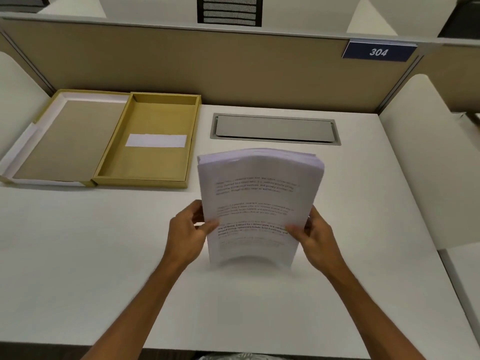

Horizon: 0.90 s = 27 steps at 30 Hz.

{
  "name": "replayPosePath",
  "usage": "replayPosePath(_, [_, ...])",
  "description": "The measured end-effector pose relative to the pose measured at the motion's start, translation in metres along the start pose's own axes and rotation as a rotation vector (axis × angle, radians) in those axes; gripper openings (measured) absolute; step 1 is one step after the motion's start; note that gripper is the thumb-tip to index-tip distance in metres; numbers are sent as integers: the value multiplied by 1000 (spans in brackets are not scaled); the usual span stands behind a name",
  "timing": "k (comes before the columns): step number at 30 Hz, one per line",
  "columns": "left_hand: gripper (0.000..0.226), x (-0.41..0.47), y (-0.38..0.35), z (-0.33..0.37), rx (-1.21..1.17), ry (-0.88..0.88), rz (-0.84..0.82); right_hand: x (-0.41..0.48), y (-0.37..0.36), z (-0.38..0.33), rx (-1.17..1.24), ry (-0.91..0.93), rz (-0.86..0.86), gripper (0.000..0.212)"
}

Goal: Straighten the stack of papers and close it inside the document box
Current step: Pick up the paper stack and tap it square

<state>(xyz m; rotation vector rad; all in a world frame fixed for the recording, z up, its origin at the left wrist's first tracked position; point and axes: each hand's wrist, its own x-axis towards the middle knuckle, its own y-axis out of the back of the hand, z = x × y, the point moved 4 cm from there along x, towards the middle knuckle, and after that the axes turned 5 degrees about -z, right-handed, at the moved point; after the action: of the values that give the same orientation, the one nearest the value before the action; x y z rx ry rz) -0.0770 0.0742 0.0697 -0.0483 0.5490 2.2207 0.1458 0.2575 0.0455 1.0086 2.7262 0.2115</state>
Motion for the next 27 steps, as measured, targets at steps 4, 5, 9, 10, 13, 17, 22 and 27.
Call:
replayPosePath(4, [57,-7,2,-5,-64,-46,78,0,-4,1,-58,59,101,43])
replayPosePath(5, [53,-9,1,-10,-69,-44,71,-1,-6,5,-76,46,97,43])
replayPosePath(9, [43,-11,-1,-20,-52,-49,54,-2,-10,15,-186,11,81,37])
replayPosePath(10, [45,-10,0,-20,-40,-56,64,-1,-10,15,-200,20,82,34])
replayPosePath(13, [57,-10,1,-14,-21,-63,85,0,-10,11,-207,43,99,31])
replayPosePath(17, [52,-13,3,-16,1,-128,112,-1,-6,10,-219,70,101,32])
replayPosePath(22, [53,-15,2,-24,31,-130,41,-3,-11,15,-244,68,64,33])
replayPosePath(27, [68,-18,2,-17,32,-131,-17,-4,-10,11,-214,26,41,32])
